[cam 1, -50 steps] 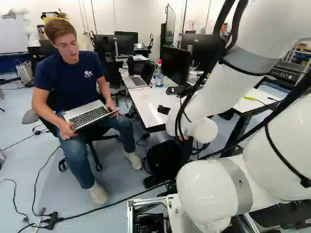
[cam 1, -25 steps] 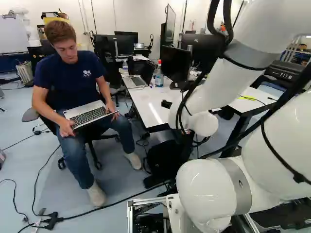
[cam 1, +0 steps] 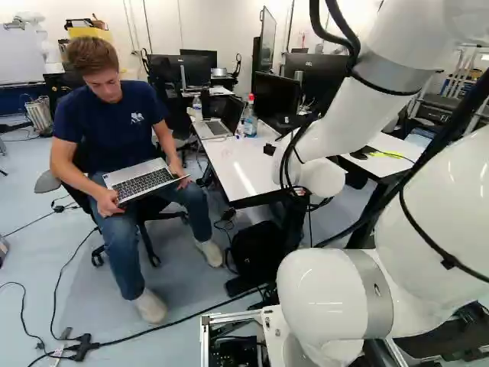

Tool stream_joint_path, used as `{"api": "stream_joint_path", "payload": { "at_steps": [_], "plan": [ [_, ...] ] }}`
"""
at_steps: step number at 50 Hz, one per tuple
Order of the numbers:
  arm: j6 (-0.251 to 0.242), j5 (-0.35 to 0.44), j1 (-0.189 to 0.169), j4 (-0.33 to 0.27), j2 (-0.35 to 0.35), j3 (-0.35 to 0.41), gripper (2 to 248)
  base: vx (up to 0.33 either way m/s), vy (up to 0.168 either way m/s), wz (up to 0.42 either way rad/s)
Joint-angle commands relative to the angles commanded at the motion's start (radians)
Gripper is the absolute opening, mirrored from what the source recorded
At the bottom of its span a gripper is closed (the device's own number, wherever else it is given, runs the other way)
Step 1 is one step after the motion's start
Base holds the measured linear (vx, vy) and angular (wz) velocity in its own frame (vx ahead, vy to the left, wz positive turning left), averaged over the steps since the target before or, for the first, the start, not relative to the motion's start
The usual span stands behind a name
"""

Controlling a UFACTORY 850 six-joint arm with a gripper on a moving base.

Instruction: Clean the table with the green towel

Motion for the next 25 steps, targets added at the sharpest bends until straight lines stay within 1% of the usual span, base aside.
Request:
{"api": "stream_joint_path", "payload": {
  "at_steps": [25],
  "plan": [
    [0.000,-0.084,-0.068,0.005,-0.068,-0.123,247,0.000,0.000,0.000]
  ]
}}
